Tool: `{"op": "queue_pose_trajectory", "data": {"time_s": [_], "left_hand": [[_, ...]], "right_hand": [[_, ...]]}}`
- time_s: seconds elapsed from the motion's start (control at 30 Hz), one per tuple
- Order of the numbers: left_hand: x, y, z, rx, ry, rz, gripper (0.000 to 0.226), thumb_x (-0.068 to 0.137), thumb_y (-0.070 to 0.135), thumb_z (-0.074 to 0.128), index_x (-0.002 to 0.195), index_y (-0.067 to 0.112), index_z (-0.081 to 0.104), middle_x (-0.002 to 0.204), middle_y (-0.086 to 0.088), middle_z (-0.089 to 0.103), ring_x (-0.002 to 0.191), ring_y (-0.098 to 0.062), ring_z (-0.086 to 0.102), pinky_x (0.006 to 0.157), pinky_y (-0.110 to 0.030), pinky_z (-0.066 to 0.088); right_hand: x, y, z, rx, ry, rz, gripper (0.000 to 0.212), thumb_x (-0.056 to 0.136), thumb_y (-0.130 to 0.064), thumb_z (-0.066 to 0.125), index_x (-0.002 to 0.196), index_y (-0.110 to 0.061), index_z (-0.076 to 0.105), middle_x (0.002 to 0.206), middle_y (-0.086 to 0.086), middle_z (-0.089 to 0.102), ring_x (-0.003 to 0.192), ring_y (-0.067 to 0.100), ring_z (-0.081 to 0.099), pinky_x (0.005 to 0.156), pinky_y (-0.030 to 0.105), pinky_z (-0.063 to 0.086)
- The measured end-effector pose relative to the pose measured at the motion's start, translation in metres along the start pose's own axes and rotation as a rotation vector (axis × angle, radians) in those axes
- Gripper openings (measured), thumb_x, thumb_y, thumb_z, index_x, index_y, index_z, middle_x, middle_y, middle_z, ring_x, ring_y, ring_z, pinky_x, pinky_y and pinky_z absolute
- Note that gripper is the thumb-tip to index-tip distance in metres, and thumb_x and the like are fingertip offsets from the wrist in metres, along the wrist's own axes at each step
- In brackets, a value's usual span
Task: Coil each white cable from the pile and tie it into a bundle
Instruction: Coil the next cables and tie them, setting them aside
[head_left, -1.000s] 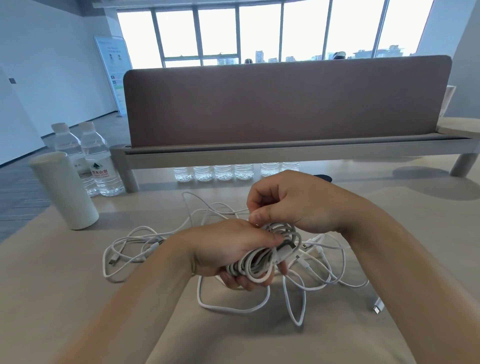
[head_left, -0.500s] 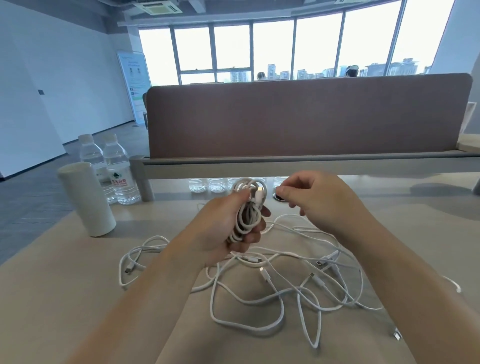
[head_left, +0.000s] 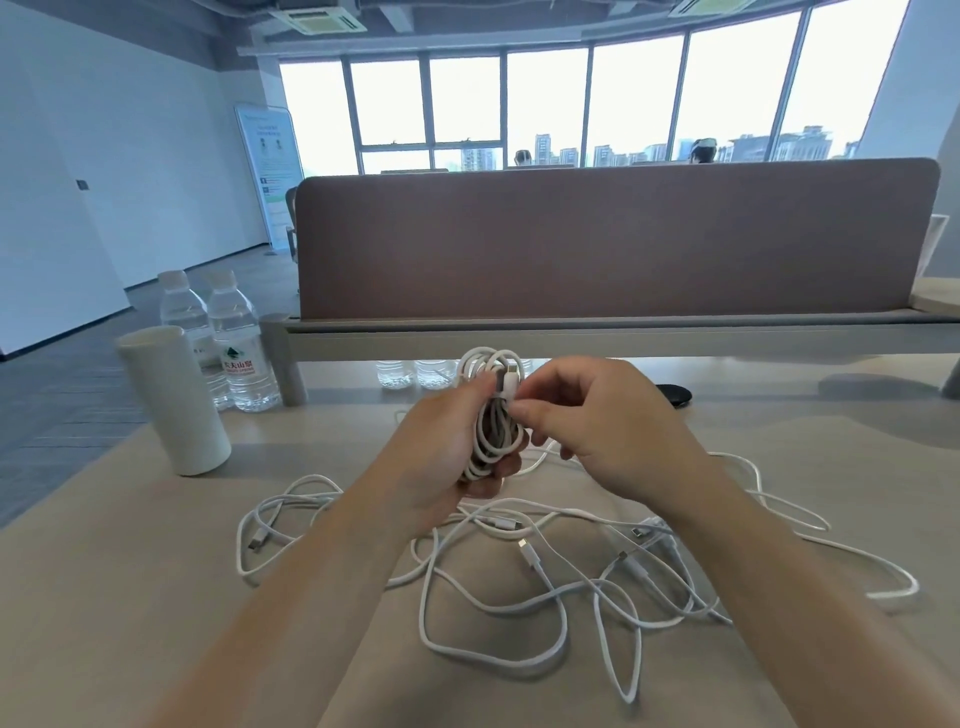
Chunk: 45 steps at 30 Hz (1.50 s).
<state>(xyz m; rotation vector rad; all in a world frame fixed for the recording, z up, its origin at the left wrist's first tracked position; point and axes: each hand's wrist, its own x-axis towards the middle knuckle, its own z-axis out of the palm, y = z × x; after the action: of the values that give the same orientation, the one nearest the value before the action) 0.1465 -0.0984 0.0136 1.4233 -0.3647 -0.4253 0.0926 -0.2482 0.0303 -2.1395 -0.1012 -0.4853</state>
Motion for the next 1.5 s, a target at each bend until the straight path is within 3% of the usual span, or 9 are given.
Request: {"op": "queue_pose_trajectory", "data": {"time_s": [0.33, 0.6, 0.8, 1.03, 1.2, 1.5], "left_hand": [[0.000, 0.003, 0.000, -0.106, 0.012, 0.004, 0.038, 0.107, 0.031, 0.035, 0.098, 0.002, 0.059, 0.067, -0.014, 0.049, 0.052, -0.021, 0.045, 0.041, -0.019, 0.025], [0.001, 0.001, 0.002, -0.096, -0.008, 0.007, 0.038, 0.108, 0.029, 0.033, 0.097, 0.002, 0.057, 0.070, -0.017, 0.052, 0.053, -0.024, 0.049, 0.041, -0.020, 0.029], [0.002, -0.001, 0.002, -0.049, 0.025, 0.000, 0.039, 0.107, 0.030, 0.035, 0.100, 0.000, 0.060, 0.073, -0.020, 0.055, 0.054, -0.025, 0.054, 0.042, -0.022, 0.032], [0.000, -0.003, 0.003, 0.019, 0.066, -0.034, 0.039, 0.107, 0.030, 0.039, 0.089, 0.005, 0.062, 0.064, -0.012, 0.055, 0.051, -0.021, 0.047, 0.042, -0.020, 0.027], [0.000, -0.002, 0.004, 0.038, 0.080, -0.068, 0.037, 0.106, 0.032, 0.040, 0.087, 0.007, 0.061, 0.064, -0.010, 0.054, 0.050, -0.019, 0.046, 0.043, -0.021, 0.027], [-0.004, 0.000, 0.008, 0.037, 0.012, -0.085, 0.037, 0.106, 0.031, 0.040, 0.083, 0.010, 0.060, 0.062, -0.008, 0.051, 0.051, -0.019, 0.045, 0.044, -0.022, 0.026]], "right_hand": [[-0.004, 0.004, 0.016, -0.102, 0.128, -0.085, 0.006, 0.087, -0.021, 0.074, 0.089, -0.027, 0.071, 0.080, -0.016, 0.069, 0.079, 0.004, 0.062, 0.073, 0.022, 0.050], [-0.003, 0.009, 0.014, -0.099, 0.071, -0.067, 0.006, 0.088, -0.019, 0.072, 0.085, -0.023, 0.070, 0.079, -0.011, 0.069, 0.080, 0.006, 0.061, 0.071, 0.024, 0.049], [-0.004, 0.010, 0.018, -0.066, 0.079, -0.053, 0.006, 0.089, -0.015, 0.071, 0.086, -0.021, 0.070, 0.075, -0.010, 0.069, 0.078, 0.003, 0.060, 0.067, 0.018, 0.047], [-0.002, 0.016, 0.020, -0.138, 0.045, -0.043, 0.008, 0.089, -0.021, 0.071, 0.085, -0.027, 0.069, 0.084, -0.011, 0.067, 0.080, 0.005, 0.059, 0.070, 0.020, 0.046], [-0.004, 0.013, 0.022, -0.215, 0.108, -0.147, 0.005, 0.090, -0.023, 0.069, 0.086, -0.026, 0.066, 0.082, -0.012, 0.063, 0.078, 0.009, 0.057, 0.070, 0.031, 0.049], [-0.006, 0.009, 0.024, -0.295, 0.136, -0.207, 0.003, 0.092, -0.021, 0.064, 0.091, -0.021, 0.066, 0.084, -0.010, 0.063, 0.080, 0.013, 0.055, 0.074, 0.037, 0.048]]}}
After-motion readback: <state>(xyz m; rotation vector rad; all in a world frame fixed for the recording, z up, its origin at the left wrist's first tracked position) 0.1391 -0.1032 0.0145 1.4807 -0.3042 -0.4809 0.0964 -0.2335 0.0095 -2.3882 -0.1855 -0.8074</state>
